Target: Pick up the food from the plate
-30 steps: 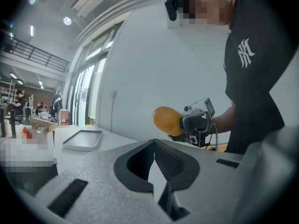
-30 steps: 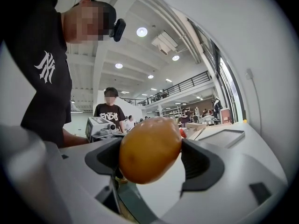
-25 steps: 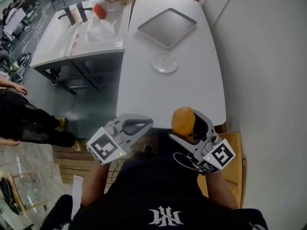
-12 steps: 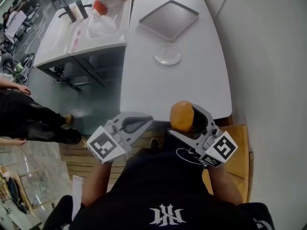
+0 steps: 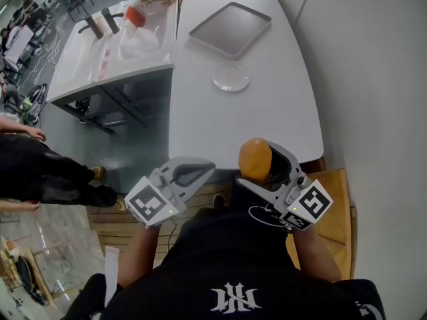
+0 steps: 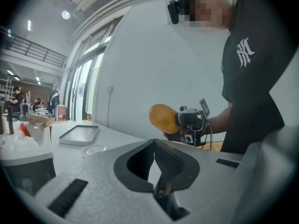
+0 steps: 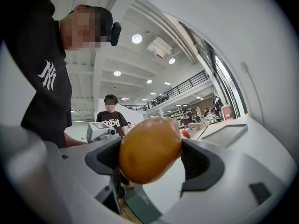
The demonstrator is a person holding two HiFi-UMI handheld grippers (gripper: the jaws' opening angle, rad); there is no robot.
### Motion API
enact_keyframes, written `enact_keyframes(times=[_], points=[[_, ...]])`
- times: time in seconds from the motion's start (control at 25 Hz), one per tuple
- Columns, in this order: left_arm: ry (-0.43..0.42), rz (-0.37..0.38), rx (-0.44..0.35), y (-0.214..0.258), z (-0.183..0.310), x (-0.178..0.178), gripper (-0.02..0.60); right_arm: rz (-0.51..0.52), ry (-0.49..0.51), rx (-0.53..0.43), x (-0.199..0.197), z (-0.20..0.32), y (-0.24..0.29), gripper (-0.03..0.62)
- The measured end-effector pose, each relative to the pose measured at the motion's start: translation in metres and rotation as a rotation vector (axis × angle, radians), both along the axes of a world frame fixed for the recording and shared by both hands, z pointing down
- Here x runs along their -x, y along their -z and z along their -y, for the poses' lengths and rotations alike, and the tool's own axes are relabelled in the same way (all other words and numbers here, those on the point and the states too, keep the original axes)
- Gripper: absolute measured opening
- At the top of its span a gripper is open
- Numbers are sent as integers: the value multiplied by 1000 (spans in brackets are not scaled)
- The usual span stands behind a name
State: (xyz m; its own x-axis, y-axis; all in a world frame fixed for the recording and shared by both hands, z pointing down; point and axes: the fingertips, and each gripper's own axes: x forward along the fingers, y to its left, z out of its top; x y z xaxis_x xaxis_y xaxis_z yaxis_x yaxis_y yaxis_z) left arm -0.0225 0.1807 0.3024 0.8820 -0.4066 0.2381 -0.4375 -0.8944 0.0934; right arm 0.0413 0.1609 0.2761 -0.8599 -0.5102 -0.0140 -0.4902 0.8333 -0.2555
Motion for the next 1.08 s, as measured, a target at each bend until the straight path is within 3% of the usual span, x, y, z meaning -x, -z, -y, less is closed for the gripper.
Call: enact_keyframes(times=[0.32, 0.48, 0.76, 1.08], points=[[-6, -11, 11, -7, -4, 7, 3, -32, 18, -10, 16, 2, -2, 393], [-5, -78, 55, 10, -4, 9, 3, -63, 32, 5, 21, -1, -6, 393], [20, -128, 63, 7, 2, 20, 3, -137, 51, -15, 32, 3, -13, 393], [5, -141, 83, -2, -3, 22, 3, -170, 38, 3, 32, 7, -16, 393]])
